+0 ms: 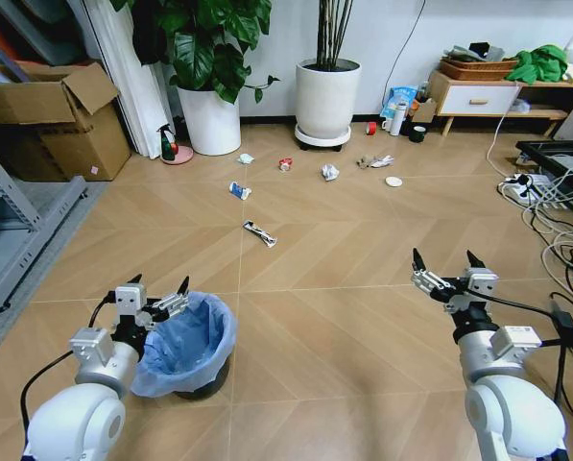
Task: Pick up the trash bin and place the garbage on the floor into it.
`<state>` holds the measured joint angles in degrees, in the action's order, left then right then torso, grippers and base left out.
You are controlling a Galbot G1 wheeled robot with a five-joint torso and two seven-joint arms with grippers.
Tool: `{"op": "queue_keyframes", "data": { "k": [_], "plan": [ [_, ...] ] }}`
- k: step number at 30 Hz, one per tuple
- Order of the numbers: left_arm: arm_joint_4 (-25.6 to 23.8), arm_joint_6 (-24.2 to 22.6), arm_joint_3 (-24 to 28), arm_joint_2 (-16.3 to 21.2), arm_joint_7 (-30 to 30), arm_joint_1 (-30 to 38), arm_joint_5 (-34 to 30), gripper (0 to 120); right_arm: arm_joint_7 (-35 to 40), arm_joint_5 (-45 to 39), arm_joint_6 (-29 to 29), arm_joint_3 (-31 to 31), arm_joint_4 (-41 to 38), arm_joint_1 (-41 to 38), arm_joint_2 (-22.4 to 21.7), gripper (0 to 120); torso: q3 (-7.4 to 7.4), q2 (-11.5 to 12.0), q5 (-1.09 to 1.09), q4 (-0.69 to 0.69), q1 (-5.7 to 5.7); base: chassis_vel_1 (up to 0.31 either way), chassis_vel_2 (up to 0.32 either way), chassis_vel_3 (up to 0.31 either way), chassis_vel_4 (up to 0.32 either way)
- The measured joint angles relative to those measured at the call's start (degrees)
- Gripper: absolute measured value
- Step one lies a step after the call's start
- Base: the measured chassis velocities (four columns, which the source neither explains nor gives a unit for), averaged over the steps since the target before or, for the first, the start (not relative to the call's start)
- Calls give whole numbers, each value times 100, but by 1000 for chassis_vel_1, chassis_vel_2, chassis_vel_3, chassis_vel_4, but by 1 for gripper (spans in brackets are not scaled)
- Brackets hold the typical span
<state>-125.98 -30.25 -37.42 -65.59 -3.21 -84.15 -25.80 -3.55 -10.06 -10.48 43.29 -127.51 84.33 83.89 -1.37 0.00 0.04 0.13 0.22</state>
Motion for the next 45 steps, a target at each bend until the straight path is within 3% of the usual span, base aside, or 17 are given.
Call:
{"op": "queue_keyframes", "data": {
  "k": [8, 18, 27, 41, 45],
  "plan": [
    [792, -707, 179, 493, -127, 614, -598, 100, -9, -9, -1, -15, 74, -10, -13, 100, 0, 0, 1, 1, 0, 0, 0, 0, 0],
    [1579, -972, 168, 834, 274, 839, -575, 100, -26, 15, 14, -55, 158, -29, -17, 100, 0, 0, 1, 0, 0, 0, 0, 0, 0],
    [2091, -1009, 200, 850, 483, 1056, -484, 100, -35, 61, 28, -121, 184, -30, -7, 100, 0, 0, 1, 0, 0, 0, 0, 0, 0],
    [2348, -1080, 242, 904, 531, 1039, -475, 94, -82, 82, 139, -110, 248, -9, 7, 100, 0, 0, 1, 0, 0, 0, 0, 0, 0],
    [2363, -1161, 265, 953, 580, 1032, -508, 79, -105, 85, 189, -98, 280, 0, 26, 100, 0, 0, 0, 0, 0, 0, 0, 0, 0]
  ]
}}
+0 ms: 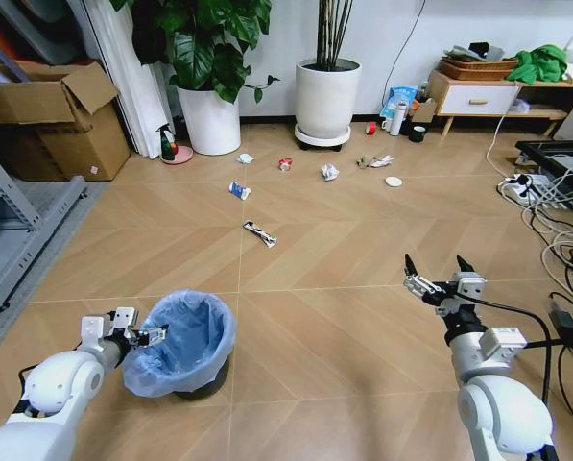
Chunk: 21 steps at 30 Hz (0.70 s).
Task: Pick up the trash bin and place the garbage on the floor into it.
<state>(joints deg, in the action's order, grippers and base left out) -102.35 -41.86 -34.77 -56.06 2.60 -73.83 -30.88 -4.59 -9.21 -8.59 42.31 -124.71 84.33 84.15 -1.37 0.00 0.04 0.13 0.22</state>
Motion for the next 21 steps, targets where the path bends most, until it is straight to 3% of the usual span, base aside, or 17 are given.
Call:
{"op": "queue_keyframes", "data": {
  "k": [5, 7, 21],
  "plan": [
    [50, -29, 40, 5, 12, 25, -2, 66, -7, 0, 12, 14, 10, -11, -3, 100, 0, 0, 0, 0, 0, 0, 0, 0, 0],
    [71, -34, 78, 3, 12, 42, -1, 54, -16, -1, 17, 19, 27, -22, -7, 100, 0, 0, 0, 0, 0, 0, 0, 0, 0],
    [150, -35, 115, -25, 22, 77, -7, 4, -23, -12, 42, 27, 113, -93, -16, 100, 0, 0, 0, 0, 0, 0, 0, 0, 0]
  ]
}}
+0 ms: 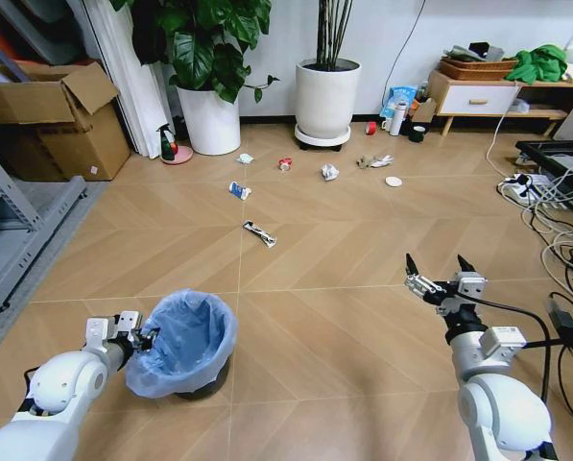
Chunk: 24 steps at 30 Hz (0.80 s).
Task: Pick up the trash bin and place the garbage on the floor into it.
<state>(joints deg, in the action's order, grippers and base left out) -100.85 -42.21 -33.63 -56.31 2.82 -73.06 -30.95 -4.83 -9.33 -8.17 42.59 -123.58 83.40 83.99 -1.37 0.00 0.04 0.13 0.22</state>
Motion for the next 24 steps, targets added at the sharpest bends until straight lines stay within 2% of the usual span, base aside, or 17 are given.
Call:
{"op": "queue_keyframes", "data": {
  "k": [3, 8, 13, 16, 17, 20, 23, 24],
  "plan": [
    [-2, 1, 0, -13, 3, -1, -29, 0, 9, -6, 0, 1, 1, -5, 1, 100, 0, 0, 0, 0, 0, 0, 0, 0, 0],
    [-145, 2, -23, -74, -22, -51, -158, 0, 27, -36, -8, 28, 1, -11, -2, 100, 0, 0, 1, 0, 0, 0, 0, 0, 0],
    [-479, 44, -168, -197, -194, -102, -475, 0, 107, -198, -122, 91, -63, -42, -38, 100, 0, 0, 0, 0, 0, 0, 0, 0, 0],
    [-878, 245, -340, -346, -328, -157, -768, 0, 197, -363, -251, 113, -122, -110, -57, 100, 0, 0, -1, 0, 0, 0, 0, 0, 0],
    [-878, 245, -340, -346, -328, -157, -768, 0, 197, -363, -251, 113, -122, -110, -57, 100, 0, 0, -1, 0, 0, 0, 0, 0, 0],
    [-1356, 414, -399, -554, -698, -241, -921, 0, 217, -476, -320, 102, -171, -162, -53, 100, 0, 0, -2, 1, 0, 0, 0, 0, 0],
    [-1735, 618, -392, -786, -1232, -363, -662, 0, 223, -438, -327, 102, -190, -181, -52, 100, 0, 0, 0, 0, 0, 0, 0, 0, 0],
    [-1735, 618, -392, -786, -1232, -363, -662, 0, 223, -438, -327, 102, -190, -181, -52, 100, 0, 0, 0, 0, 0, 0, 0, 0, 0]
  ]
}}
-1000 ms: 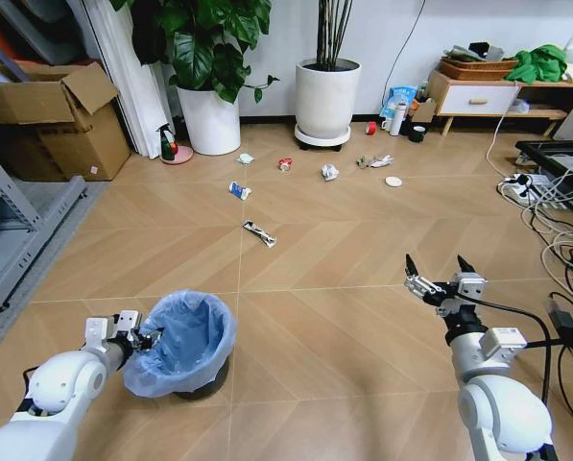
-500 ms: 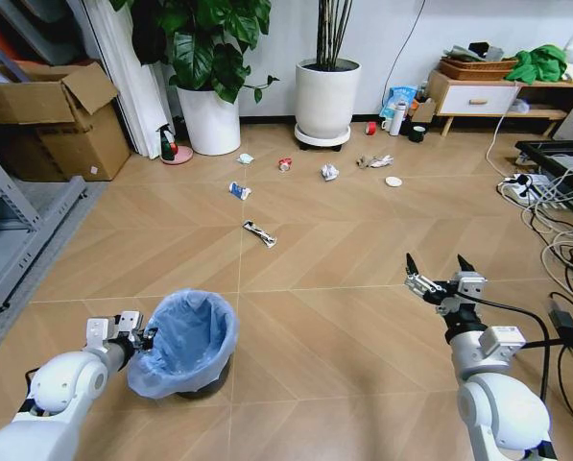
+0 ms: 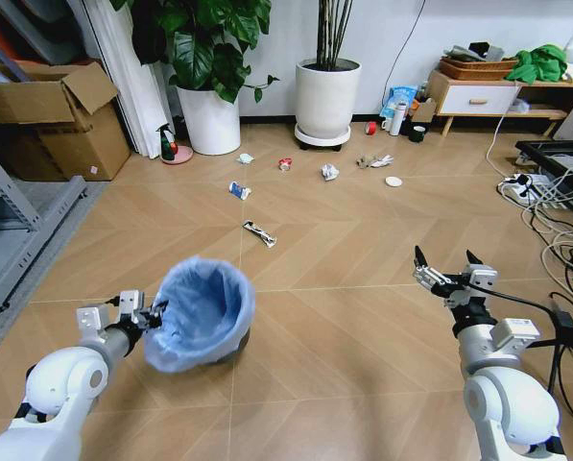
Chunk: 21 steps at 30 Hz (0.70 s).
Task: Pick up the trash bin and place the garbage on the floor into it.
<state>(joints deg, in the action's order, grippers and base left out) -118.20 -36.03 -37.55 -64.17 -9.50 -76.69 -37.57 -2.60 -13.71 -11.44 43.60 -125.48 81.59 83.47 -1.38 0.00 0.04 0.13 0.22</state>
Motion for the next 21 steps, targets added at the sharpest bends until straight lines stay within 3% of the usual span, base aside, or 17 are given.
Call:
{"op": "queue_keyframes", "data": {
  "k": [3, 8, 21],
  "plan": [
    [-356, 348, -5, -286, -394, -171, 747, 0, 23, 56, -1, 11, -29, 12, -24, 100, 0, 0, 1, 0, 0, 0, 0, 0, 0],
    [-676, 606, -55, -496, -518, -353, 1446, 0, -24, 170, -2, 26, -37, 44, -33, 100, 0, 0, -1, 0, 0, 0, 0, 0, 0],
    [-814, 596, 27, -475, -439, -478, 1678, 0, -147, 375, 55, 7, -17, 76, -3, 100, 1, 0, 0, 0, 0, -3, 2, 1, -4]
  ]
}}
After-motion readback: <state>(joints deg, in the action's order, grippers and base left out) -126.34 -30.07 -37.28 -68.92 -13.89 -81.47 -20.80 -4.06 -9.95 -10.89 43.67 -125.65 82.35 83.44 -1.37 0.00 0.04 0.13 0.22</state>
